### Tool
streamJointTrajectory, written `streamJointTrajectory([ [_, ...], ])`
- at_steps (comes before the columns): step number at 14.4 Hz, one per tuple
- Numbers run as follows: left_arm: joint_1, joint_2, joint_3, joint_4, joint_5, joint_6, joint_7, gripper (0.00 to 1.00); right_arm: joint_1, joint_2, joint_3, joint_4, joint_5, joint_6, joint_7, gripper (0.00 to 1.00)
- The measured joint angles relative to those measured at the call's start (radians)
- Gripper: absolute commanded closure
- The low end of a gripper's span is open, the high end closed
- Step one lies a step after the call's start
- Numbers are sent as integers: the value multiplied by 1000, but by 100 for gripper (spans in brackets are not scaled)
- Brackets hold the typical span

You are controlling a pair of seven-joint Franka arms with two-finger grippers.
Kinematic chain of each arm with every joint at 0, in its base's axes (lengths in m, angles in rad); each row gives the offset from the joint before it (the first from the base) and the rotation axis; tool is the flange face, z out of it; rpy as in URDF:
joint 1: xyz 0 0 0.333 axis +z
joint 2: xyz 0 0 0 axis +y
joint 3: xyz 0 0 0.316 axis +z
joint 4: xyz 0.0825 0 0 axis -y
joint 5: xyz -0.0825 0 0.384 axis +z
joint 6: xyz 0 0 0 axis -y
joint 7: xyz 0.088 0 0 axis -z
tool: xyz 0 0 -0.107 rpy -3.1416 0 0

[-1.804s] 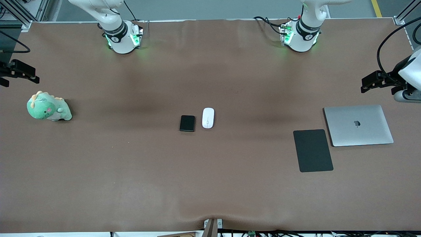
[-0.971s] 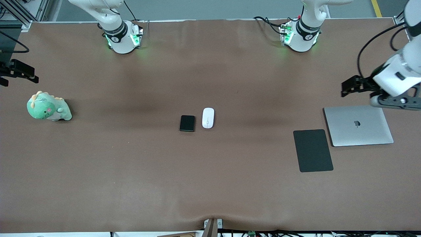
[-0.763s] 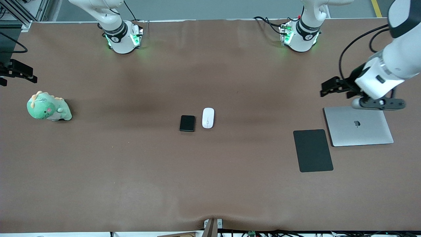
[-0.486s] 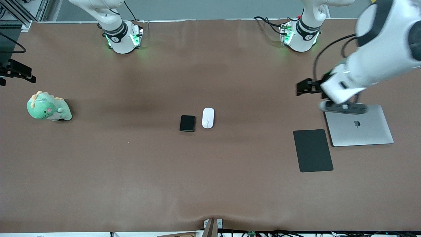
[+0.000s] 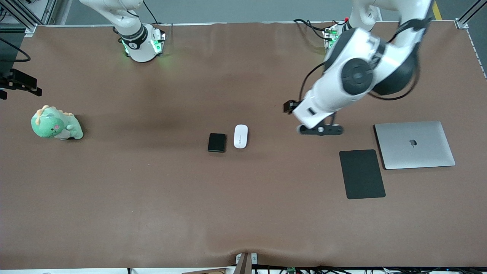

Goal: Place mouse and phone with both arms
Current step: 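Reach the left gripper over the white mouse, then lower the left gripper and grasp the white mouse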

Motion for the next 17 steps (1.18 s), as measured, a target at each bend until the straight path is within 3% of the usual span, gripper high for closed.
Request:
streamJointTrajectory([
  [7,-179,180,-1,0,139,209,-278,0,0,6,4,-2,0,1,0,0],
  [17,-226,262,-4,-65,142,474,-293,0,-2,56,4,-1,0,16,0,0],
])
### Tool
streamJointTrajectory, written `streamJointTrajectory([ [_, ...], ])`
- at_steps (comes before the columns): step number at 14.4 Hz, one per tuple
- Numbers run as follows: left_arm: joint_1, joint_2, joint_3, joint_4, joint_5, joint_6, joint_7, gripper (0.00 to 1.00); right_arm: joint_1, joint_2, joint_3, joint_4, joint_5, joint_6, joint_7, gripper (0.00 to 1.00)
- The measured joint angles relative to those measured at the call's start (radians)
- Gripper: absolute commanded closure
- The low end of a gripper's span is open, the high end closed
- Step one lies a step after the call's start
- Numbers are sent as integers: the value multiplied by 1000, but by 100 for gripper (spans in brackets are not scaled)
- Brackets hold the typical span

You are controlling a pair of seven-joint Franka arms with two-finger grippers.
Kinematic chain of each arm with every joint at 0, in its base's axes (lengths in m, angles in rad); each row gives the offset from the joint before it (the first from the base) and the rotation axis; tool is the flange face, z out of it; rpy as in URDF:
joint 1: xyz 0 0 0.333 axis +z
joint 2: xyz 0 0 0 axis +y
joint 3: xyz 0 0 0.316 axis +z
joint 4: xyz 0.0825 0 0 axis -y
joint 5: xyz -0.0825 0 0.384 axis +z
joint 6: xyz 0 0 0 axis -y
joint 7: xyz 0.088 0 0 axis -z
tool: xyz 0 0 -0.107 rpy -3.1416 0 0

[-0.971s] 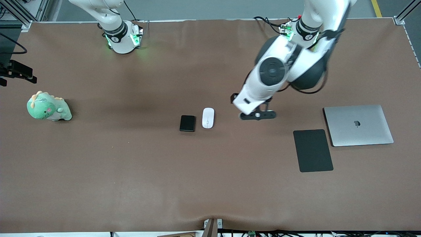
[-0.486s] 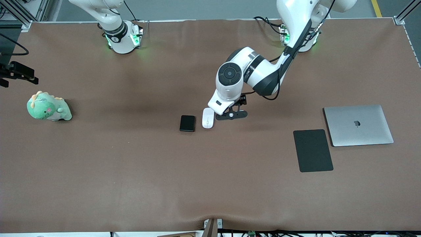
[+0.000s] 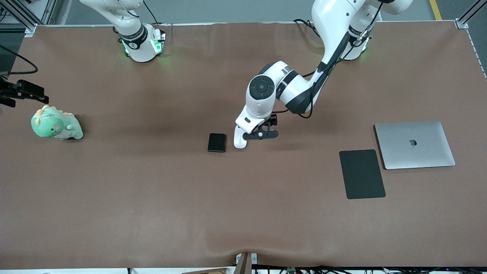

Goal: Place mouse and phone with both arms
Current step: 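Lower the left gripper and grasp the white mouse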

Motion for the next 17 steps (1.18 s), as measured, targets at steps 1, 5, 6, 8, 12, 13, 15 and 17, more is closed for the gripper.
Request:
streamJointTrajectory([
  [1,-6,10,-1,0,1,18,3,0,0,2,0,1,0,0,0,0],
  [5,-71,96,-1,30,48,72,-6,0,-1,3,-2,7,0,0,0,0],
  [6,-81,124,-1,50,55,78,-11,0,-1,3,-1,7,0,0,0,0],
  [8,-84,165,1,87,57,82,-11,0,-1,4,0,7,0,0,0,0],
  [12,-84,203,7,118,58,143,-25,0,-1,25,4,7,0,2,0,0],
  [13,-86,209,7,119,58,159,-26,0,-1,31,4,7,0,3,0,0],
  [15,-91,223,8,122,67,174,-26,0,0,39,7,7,1,3,0,0],
  [17,-95,236,8,124,106,175,-29,0,11,46,11,7,1,1,0,0],
])
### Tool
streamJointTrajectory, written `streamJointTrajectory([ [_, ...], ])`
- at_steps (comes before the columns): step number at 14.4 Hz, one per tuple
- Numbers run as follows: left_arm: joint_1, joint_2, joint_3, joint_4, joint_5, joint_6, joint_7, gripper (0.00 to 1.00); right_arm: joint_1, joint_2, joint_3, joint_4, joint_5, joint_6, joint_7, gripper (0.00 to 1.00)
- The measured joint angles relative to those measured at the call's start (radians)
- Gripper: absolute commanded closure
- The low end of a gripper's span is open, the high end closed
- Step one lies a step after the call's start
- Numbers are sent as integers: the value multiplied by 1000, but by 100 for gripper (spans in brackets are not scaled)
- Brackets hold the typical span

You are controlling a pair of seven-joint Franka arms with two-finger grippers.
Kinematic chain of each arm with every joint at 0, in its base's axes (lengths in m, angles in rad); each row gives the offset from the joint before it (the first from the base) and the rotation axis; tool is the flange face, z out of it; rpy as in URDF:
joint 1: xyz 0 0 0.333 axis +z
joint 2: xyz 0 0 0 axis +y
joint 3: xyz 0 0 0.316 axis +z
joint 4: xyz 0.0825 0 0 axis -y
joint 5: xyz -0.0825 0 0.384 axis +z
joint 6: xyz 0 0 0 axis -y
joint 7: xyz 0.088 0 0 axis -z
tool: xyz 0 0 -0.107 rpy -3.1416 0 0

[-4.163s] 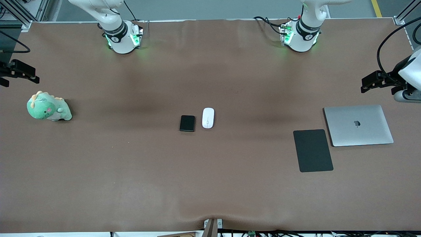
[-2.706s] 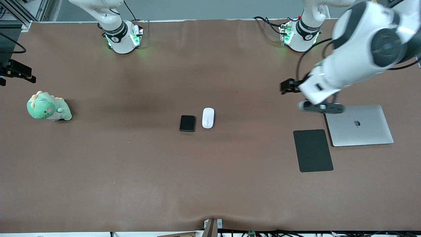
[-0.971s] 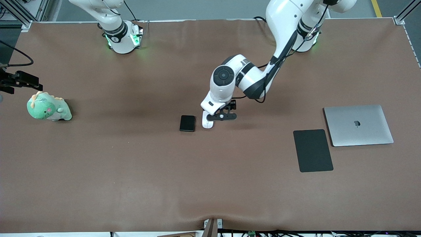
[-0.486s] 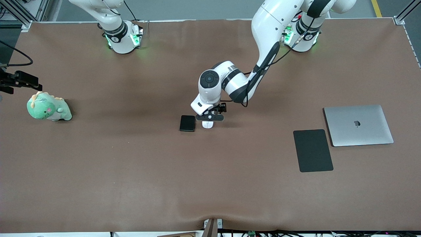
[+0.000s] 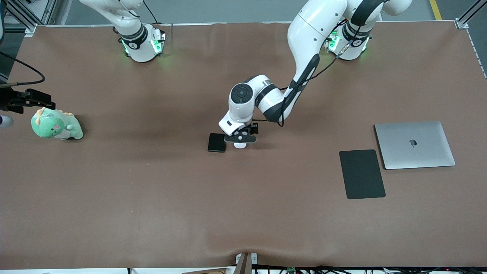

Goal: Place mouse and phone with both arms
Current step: 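Lower the left gripper and grasp the white mouse, then carry the mouse to the pad while the right gripper reaches the phone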

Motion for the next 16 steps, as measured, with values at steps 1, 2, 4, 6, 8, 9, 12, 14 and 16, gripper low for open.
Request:
streamJointTrajectory([
  [1,0,5,0,1,16,0,-1,0,6,5,3,0,0,-1,0,0],
  [2,0,9,0,3,26,1,-1,0,10,10,5,0,0,0,0,0],
  [4,0,12,1,6,31,1,-1,6,15,20,8,0,0,1,0,0],
  [6,-1,13,1,8,31,1,-6,57,26,33,8,0,0,2,-2,0],
  [8,-2,13,1,9,31,1,-13,92,55,46,9,0,0,2,-1,0],
  [9,-2,13,1,9,32,1,-15,93,67,53,9,0,0,2,-1,0],
  [12,-1,12,5,19,32,-1,-15,93,84,75,9,0,0,2,-1,0],
  [14,2,4,7,27,32,-33,-15,94,91,87,9,0,0,2,-1,0],
  [16,6,-28,10,39,33,-103,-15,100,100,99,9,0,0,3,-1,0],
])
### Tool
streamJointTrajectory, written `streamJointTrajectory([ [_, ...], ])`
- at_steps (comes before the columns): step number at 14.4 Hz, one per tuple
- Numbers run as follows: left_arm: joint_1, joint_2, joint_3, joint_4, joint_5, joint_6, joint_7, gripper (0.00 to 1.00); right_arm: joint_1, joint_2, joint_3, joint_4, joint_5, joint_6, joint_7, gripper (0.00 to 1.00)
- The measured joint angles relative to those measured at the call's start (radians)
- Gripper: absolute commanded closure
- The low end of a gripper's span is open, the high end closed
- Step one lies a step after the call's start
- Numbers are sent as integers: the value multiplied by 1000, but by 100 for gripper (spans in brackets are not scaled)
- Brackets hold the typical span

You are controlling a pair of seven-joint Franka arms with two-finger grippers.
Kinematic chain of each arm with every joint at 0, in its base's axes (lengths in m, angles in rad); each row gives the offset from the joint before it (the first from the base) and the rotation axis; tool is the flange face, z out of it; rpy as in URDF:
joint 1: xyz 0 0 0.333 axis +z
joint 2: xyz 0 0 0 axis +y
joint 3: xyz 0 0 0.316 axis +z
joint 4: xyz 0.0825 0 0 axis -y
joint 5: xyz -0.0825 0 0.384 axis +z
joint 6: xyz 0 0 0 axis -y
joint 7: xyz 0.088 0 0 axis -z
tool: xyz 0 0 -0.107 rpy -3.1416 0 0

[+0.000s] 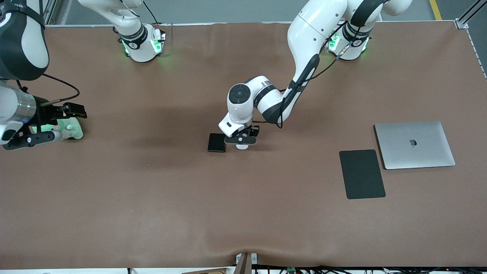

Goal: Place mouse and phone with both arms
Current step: 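Carry the mouse to the pad while the right gripper reaches the phone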

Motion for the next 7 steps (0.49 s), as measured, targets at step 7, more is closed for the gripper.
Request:
streamJointTrajectory([
  [7,151,-211,1,8,0,-173,45,100,72,49,2,1,35,58,2,0],
])
